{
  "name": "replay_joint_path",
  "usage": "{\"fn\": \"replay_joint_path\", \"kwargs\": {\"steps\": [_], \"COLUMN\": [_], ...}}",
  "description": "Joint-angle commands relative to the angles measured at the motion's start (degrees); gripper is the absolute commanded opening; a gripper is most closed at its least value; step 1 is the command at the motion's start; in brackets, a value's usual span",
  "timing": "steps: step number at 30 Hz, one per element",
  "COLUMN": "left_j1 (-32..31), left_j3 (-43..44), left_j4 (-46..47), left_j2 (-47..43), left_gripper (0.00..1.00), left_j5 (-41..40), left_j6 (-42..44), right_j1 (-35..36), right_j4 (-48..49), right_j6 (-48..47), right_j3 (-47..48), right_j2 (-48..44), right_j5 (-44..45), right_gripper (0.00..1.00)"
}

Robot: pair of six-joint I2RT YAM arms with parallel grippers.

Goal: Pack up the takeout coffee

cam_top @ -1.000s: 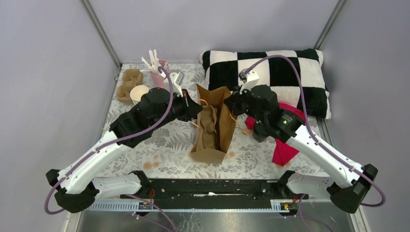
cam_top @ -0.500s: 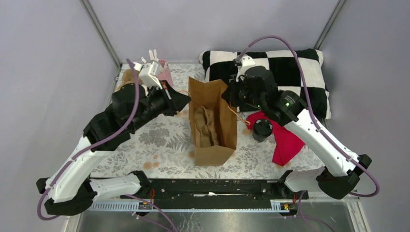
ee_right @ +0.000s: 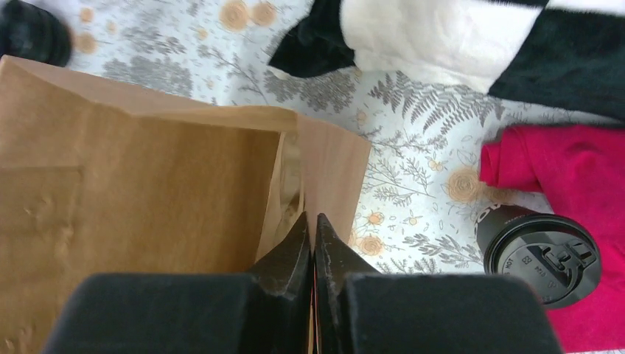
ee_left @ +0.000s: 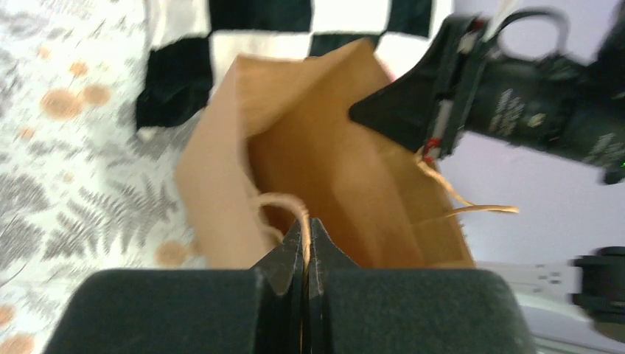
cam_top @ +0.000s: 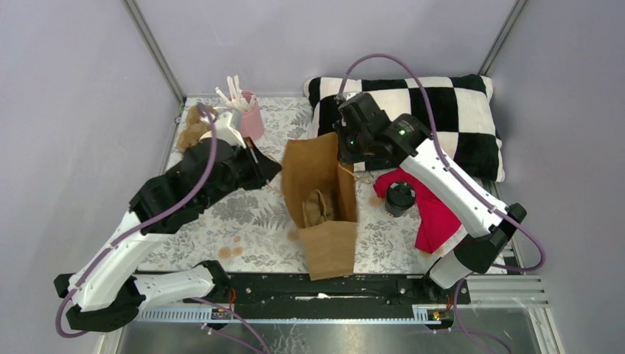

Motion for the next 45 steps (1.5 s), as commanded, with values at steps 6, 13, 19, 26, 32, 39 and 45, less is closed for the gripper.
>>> {"fn": "replay_joint_path", "kwargs": {"steps": [6,13,19,26,32,39,45], "left_j1": [-0.1,-0.1,-0.1,0.0,-0.1,0.0,0.0], "left_j3": [-1.0,2.3,6.6,11.4,10.5,8.2,10.0], "left_j4": [5.3,-0.4,5.2,4.6,4.4,3.6,-0.8], "left_j2": [-2.5,-8.6,-9.1,-0.7,2.8,4.9,6.1], "left_gripper": [0.05,0.85,0.94,0.96,0.96,0.94,0.87], "left_j5": [1.5,-6.9,-13.7,-9.2,-5.0,-0.5,-3.2], "left_j6": [-3.4,-6.4,-1.5,6.6,6.7,4.9,3.6], "right_j1": [0.8,0.9,0.9,1.3,3.6,5.4,5.4], "right_j4": [2.9,6.5,11.8,17.2,20.4,19.8,14.3], "right_j6": [-3.1,-19.9,-23.6,-25.9,-25.9,-24.3,-20.3], "right_j3": [-7.5,-0.5,5.4,4.5,1.8,1.9,2.5], "right_j2": [-5.4,-2.6,-1.5,-2.2,-3.0,-1.5,1.4], "right_j5": [-3.8,-10.9,-20.2,-19.9,-15.8,-12.6,-13.5], "right_gripper": [0.00,0.02,0.00,0.00,0.00,0.00,0.00]}}
